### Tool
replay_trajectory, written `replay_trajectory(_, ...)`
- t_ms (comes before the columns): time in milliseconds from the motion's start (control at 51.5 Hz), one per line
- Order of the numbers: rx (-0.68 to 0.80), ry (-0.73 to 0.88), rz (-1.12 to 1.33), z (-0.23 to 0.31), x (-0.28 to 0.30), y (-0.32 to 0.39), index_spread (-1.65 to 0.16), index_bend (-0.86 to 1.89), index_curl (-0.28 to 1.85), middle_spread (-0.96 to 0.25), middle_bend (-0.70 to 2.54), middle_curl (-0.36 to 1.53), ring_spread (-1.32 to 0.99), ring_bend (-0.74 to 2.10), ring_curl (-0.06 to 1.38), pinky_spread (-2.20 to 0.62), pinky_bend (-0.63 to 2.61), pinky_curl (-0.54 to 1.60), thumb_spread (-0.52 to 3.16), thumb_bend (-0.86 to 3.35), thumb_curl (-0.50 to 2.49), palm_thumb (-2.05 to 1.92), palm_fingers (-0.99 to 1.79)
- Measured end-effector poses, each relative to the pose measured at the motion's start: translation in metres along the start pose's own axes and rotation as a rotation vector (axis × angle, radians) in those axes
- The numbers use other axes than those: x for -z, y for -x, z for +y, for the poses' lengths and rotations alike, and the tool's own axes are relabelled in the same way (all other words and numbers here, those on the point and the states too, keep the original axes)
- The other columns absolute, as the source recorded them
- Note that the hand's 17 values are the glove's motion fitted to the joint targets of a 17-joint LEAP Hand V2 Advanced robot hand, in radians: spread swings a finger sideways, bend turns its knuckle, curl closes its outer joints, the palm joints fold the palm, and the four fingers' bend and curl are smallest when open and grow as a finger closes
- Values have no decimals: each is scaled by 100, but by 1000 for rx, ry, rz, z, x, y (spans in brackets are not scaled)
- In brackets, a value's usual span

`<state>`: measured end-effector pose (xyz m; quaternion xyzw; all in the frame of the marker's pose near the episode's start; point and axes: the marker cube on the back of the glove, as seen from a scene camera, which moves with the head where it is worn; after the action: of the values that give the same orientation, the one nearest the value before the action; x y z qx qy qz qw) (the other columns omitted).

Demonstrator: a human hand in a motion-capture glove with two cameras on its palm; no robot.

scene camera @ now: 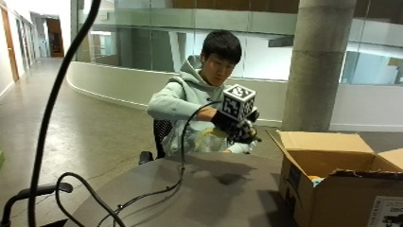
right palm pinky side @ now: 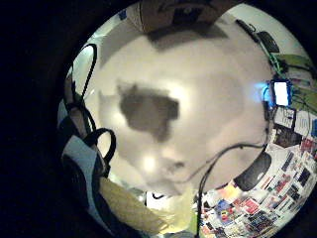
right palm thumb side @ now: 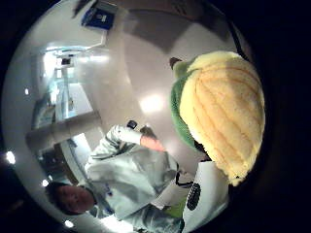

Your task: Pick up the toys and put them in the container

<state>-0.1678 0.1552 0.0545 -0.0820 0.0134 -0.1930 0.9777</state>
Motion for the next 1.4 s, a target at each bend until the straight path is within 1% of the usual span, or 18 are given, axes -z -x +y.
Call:
replay_trajectory(116,47,-94,24,-17,86,-27,-27,56,9,-33,89,76,-42,130,63,-44,103,49,51,31,87,77,105)
replay_trajectory(233,-58,-191,-1,-22,131,10,-28,62,10,-34,90,81,-43,132,66,-44,104,51,40,33,92,75,102)
replay_trajectory(310,-75,-234,-40,-42,158,16,-29,66,10,-35,91,84,-43,133,67,-44,105,52,34,34,95,74,101)
replay_trajectory(524,-105,-352,-104,-100,193,23,-31,74,11,-37,91,92,-43,135,70,-45,108,54,19,36,103,71,98)
replay_trajectory(699,-115,-485,-79,-139,203,23,-32,74,11,-38,90,97,-43,136,71,-45,112,56,12,36,107,67,90)
replay_trajectory(718,-124,-484,-61,-143,203,21,-31,71,10,-38,89,97,-43,134,71,-44,113,56,13,35,106,65,85)
replay_trajectory(737,-135,-481,-40,-146,203,20,-30,57,6,-38,82,96,-42,132,70,-44,117,57,18,31,105,62,60)
replay_trajectory(757,-148,-476,-19,-149,203,19,-27,51,8,-37,74,95,-42,131,72,-44,121,60,22,28,105,58,41)
replay_trajectory(776,-158,-475,-3,-152,203,17,-26,49,9,-36,73,95,-41,132,73,-43,124,61,24,28,105,58,41)
replay_trajectory(796,-166,-475,9,-154,203,16,-23,37,6,-34,63,91,-39,128,71,-42,125,60,42,27,104,51,19)
replay_trajectory(815,-170,-478,16,-155,203,15,-21,34,8,-31,53,88,-37,119,69,-39,124,60,49,21,100,42,-8)
replay_trajectory(834,-173,-482,19,-156,202,14,-19,35,11,-28,49,86,-34,113,69,-37,121,60,56,20,98,40,-21)
replay_trajectory(854,-174,-487,18,-157,201,13,-19,38,12,-23,38,81,-28,89,62,-29,113,58,61,10,92,27,-57)
replay_trajectory(951,-165,-513,-8,-155,197,8,-17,29,13,-12,18,70,-17,52,47,-16,98,48,81,-2,80,14,-52)
replay_trajectory(1048,-163,-528,-9,-143,195,2,-18,19,15,-6,10,60,-10,34,38,-9,86,42,94,-3,70,10,-40)
replay_trajectory(1145,-154,-543,-2,-120,198,-7,-19,15,18,-2,7,53,-6,25,35,-5,78,39,103,-3,63,7,-34)
replay_trajectory(1242,-133,-559,19,-99,206,-35,-20,15,20,0,7,46,-4,20,33,-2,74,37,109,-3,57,5,-30)
replay_trajectory(1397,-149,-552,21,-41,198,-44,-20,17,23,1,7,37,-2,17,32,0,68,35,115,-2,50,6,-25)
